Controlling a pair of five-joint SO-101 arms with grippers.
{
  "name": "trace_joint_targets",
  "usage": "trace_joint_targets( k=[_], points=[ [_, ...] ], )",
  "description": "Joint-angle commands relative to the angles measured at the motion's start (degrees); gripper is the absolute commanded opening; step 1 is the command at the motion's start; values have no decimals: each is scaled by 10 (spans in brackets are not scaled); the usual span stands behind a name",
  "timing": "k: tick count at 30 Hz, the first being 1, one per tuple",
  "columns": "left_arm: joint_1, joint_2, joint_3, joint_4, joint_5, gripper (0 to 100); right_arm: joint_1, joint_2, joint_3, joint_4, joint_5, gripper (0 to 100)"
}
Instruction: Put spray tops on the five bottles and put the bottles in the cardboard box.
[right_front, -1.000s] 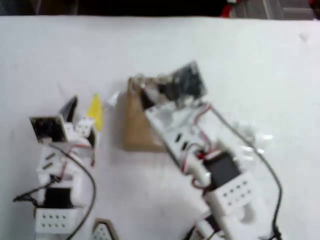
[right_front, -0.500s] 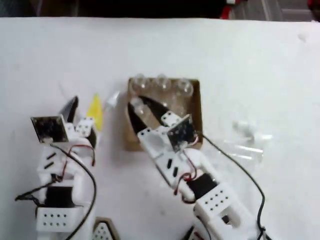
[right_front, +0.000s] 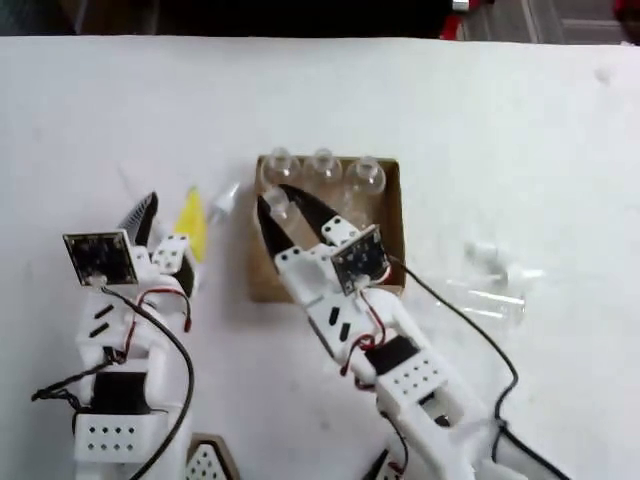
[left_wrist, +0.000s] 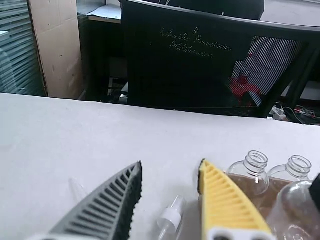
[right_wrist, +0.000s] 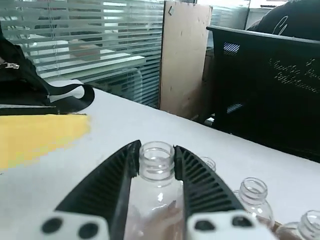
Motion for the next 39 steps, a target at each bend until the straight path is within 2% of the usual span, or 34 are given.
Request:
trace_joint_targets(
  k=[1,10,27,34,39],
  points=[
    [-5,-7,-6,-17,-5,175,18,94,-3,-98,-4,15],
    [-3,-7,-6,-17,-5,176,12,182,-3,-131,-4,15],
    [-3,-7,-6,-17,-5,176,1,194,13,-130,1,20],
    [-3,-7,-6,-17,-5,176,0,192,25,-129,-4,186],
    [-3,-7,-6,-17,-5,176,0,191,25,-130,-4,197]
  ],
)
